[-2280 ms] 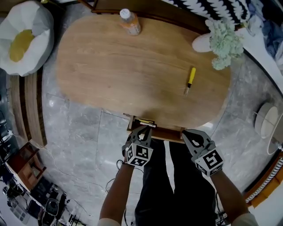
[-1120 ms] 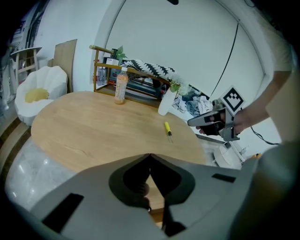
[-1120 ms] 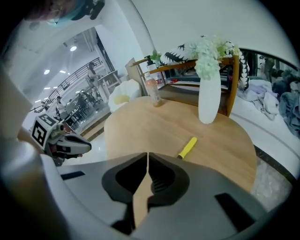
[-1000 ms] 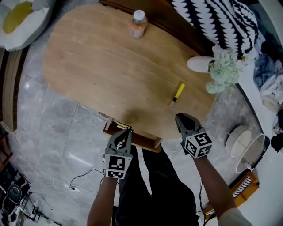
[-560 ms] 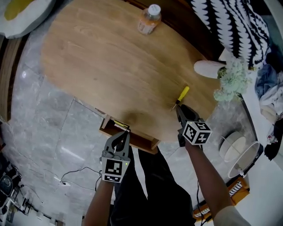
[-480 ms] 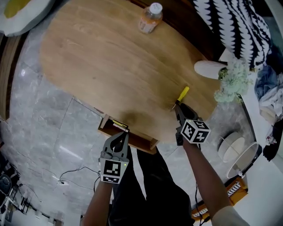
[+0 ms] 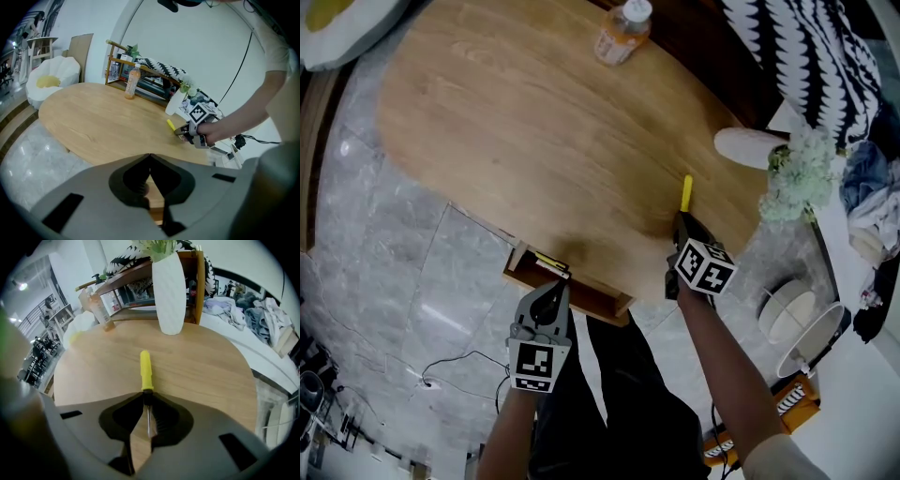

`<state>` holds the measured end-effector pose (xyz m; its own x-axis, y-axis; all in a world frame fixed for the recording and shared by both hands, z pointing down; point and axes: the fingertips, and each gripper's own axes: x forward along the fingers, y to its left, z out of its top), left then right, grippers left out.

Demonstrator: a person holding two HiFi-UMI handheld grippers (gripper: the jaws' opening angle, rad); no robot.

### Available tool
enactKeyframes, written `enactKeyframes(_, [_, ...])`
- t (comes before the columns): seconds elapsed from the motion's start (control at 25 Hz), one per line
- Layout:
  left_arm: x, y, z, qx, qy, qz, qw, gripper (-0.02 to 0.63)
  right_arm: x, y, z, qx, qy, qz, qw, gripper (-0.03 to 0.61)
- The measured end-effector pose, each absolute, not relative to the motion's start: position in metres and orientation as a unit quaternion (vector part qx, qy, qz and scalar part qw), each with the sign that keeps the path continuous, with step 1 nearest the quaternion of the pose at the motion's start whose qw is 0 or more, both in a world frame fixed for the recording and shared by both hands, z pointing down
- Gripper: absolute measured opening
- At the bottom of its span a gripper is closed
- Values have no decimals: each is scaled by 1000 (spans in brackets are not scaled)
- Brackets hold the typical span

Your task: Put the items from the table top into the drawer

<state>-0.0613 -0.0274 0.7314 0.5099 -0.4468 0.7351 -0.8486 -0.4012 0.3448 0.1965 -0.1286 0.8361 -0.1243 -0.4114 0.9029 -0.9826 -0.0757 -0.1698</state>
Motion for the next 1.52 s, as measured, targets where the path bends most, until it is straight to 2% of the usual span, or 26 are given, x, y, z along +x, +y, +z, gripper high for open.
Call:
enactKeyframes(0.36, [-72, -21, 736, 782, -417, 280, 369, 20, 180, -112, 826, 521, -660, 409, 355, 67])
enactKeyframes(1.24, [-111, 25, 751, 792, -400, 297, 353, 20, 84, 12, 803, 386, -734, 441, 343, 67])
enactKeyframes(1.52, [-131, 45, 761, 786, -399, 308, 357, 20, 44, 60, 809, 308, -764, 436, 362, 67])
